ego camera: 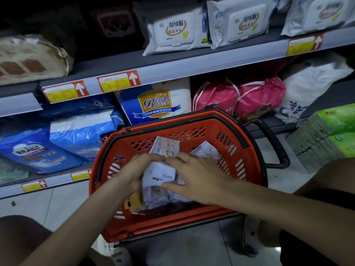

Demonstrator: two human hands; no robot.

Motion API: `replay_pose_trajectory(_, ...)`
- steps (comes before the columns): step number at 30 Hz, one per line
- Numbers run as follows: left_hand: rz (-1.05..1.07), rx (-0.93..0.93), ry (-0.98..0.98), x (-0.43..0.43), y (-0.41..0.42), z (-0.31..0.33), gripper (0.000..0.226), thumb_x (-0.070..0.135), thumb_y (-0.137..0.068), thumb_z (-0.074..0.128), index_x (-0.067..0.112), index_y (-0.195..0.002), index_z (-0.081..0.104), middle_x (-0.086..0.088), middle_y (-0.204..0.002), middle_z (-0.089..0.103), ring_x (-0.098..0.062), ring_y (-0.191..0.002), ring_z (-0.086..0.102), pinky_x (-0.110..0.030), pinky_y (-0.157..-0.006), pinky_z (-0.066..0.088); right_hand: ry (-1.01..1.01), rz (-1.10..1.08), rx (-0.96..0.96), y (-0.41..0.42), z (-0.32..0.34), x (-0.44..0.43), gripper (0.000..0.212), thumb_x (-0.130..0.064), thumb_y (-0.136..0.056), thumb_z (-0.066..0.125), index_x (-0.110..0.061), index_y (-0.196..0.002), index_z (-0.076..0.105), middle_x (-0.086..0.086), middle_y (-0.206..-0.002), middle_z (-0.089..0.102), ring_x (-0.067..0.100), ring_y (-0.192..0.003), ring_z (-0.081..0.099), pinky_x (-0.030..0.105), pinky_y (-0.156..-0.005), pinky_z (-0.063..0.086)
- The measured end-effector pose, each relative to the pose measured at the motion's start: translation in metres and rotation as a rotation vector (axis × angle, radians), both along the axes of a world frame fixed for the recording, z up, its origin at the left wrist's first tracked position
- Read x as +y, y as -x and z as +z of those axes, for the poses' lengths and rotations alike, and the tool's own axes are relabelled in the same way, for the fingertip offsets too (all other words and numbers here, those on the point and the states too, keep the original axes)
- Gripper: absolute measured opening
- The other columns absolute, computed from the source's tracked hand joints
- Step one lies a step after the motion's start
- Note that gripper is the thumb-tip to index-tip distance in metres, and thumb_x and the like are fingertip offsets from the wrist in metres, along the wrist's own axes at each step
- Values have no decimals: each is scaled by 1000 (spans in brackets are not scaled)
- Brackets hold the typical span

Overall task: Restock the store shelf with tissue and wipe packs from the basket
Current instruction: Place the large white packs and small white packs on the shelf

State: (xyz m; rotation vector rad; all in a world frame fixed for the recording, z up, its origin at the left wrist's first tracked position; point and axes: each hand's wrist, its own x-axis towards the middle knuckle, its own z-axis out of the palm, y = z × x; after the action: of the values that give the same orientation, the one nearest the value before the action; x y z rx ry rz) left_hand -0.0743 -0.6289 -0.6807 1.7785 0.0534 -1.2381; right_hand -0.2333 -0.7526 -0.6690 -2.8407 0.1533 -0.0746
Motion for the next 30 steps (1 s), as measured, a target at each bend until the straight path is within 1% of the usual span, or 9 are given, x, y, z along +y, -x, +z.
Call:
replay_pose_trajectory(3, 140, 170, 112, -6, 14, 1, 23, 16, -96, 63, 0, -111, 71, -20, -100, 75, -35, -81, 71, -42, -73, 61, 81, -38, -22, -1, -8, 2, 75, -66, -84, 65, -19, -141, 52, 3, -115, 55, 22, -94, 62, 31, -61, 40)
replay_pose_trajectory(7, 218, 211, 159, -8, 22, -2, 23, 20, -96, 60, 4, -109, 69, -17, -96, 72, -31, -76, 69, -42, -80, 59, 232, -41, -19, -6, -12, 2, 68, -42, -57, 89, -13, -114, 65, 4, -95, 62, 23, -78, 66, 29, -51, 37)
replay_pose_trajectory(11, 213, 146, 219, -13, 30, 2, 29, 25, -97, 61, 3, -111, 74, -15, -99, 78, -29, -81, 74, -44, -90, 59, 275, -112, -63, -9, -10, 6, 69, -24, -42, 91, -14, -105, 66, 5, -85, 61, 21, -65, 62, 27, -45, 31)
replay_pose_trajectory(15, 224, 65, 267, -13, 35, 9, 39, 41, -101, 57, 10, -114, 75, -14, -110, 79, -32, -108, 73, -50, -102, 55, 236, -145, -164, -14, -4, 1, 60, -16, -47, 86, -10, -103, 66, 7, -86, 64, 24, -66, 64, 25, -46, 30)
replay_pose_trajectory(20, 185, -61, 314, -15, 36, 29, 53, 56, -100, 53, 9, -123, 67, -18, -109, 78, -32, -104, 76, -48, -99, 57, -238, -347, -218, -16, 17, -18, 29, -22, -82, 70, -14, -102, 51, -2, -89, 57, 22, -71, 53, 32, -60, 29)
replay_pose_trajectory(23, 123, -223, 349, -12, 37, 40, 47, 49, -102, 54, 9, -124, 64, -13, -109, 79, -27, -102, 77, -47, -98, 57, -420, -476, -381, -15, 28, -28, 27, -25, -82, 75, -16, -91, 51, -10, -70, 50, 5, -60, 47, 21, -51, 30)
replay_pose_trajectory(26, 134, -366, 408, -6, 38, 52, 37, 38, -102, 60, 5, -120, 64, -14, -110, 77, -29, -101, 76, -50, -101, 56, -601, -517, -507, -10, 48, -26, 29, -23, -84, 77, -22, -79, 48, -9, -62, 44, 6, -55, 42, 24, -53, 35)
replay_pose_trajectory(28, 141, -444, 434, -1, 38, 58, 36, 36, -102, 63, 4, -118, 60, -16, -109, 76, -29, -98, 76, -49, -96, 58, -786, -480, -538, -3, 60, -25, 23, -23, -89, 75, -17, -84, 54, -4, -70, 53, 11, -61, 49, 35, -62, 41)
replay_pose_trajectory(30, 152, -498, 454, 7, 39, 65, 41, 40, -100, 66, 6, -120, 56, -15, -105, 75, -27, -95, 77, -44, -84, 60, -997, -449, -511, 4, 69, -26, 25, -29, -91, 75, -17, -110, 64, -1, -101, 70, 15, -90, 68, 41, -78, 50)
